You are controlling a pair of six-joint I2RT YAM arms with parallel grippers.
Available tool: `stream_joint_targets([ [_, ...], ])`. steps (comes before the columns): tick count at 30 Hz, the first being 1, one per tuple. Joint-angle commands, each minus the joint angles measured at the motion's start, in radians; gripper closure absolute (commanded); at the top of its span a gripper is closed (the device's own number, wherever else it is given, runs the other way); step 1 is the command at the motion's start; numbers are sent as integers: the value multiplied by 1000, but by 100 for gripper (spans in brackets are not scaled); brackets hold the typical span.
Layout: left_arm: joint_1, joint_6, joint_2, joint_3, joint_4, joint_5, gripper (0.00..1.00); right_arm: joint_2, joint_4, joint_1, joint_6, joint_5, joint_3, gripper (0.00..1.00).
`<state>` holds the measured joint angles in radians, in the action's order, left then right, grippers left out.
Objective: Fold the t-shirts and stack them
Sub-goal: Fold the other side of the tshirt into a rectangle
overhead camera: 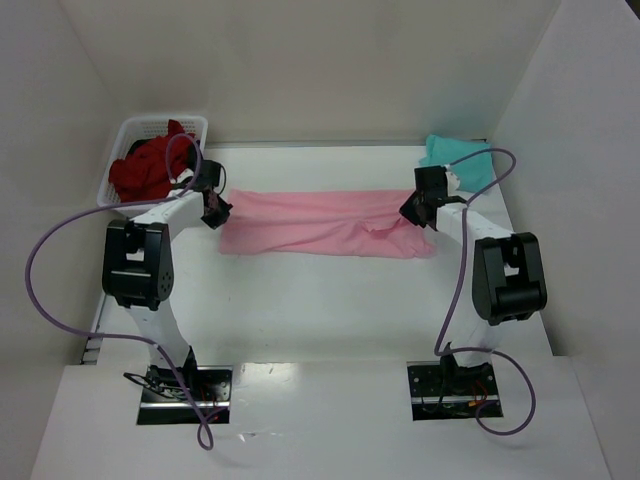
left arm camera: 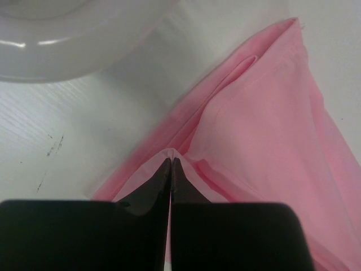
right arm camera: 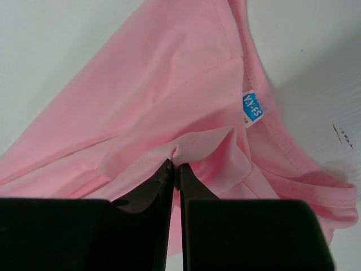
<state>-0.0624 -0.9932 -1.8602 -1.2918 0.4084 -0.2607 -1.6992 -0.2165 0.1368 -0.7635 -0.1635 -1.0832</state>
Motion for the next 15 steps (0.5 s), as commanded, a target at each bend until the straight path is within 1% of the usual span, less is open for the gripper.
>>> stream_joint_targets([
  [1, 18, 28, -19, -44, -31, -37, 100, -28, 54, -13, 18, -31, -37, 87],
  [2, 18, 42, -29, -44, -43, -37, 99, -28, 63, -13, 18, -31, -37, 85],
  [3, 27, 42, -30, -56, -43, -37, 94, -40, 63, -13, 27, -31, -46, 84],
  [4, 27, 42, -30, -65, -43, -37, 94, -49, 63, -13, 36, -31, -55, 84],
  [6, 27, 53, -40, -66, -55, -37, 91, -50, 63, -13, 36, -31, -55, 83],
  [7, 27, 68, -40, -76, -56, -25, 88, -60, 63, -13, 45, -31, -64, 83],
  [8, 27, 68, -40, -76, -66, -25, 83, -60, 72, -13, 46, -31, -64, 82],
  [9, 27, 84, -48, -86, -74, -25, 77, -60, 83, -13, 55, -31, -64, 78],
  [11, 27, 94, -50, -98, -76, -6, 73, -60, 97, -13, 69, -31, -64, 74],
  [12, 27, 96, -50, -98, -83, 3, 66, -67, 97, -13, 76, -31, -64, 72],
  [13, 27, 103, -50, -98, -85, 17, 62, -69, 105, -13, 85, -31, -64, 65],
  [15, 27, 110, -50, -98, -95, 39, 55, -69, 108, -13, 92, -24, -80, 54],
])
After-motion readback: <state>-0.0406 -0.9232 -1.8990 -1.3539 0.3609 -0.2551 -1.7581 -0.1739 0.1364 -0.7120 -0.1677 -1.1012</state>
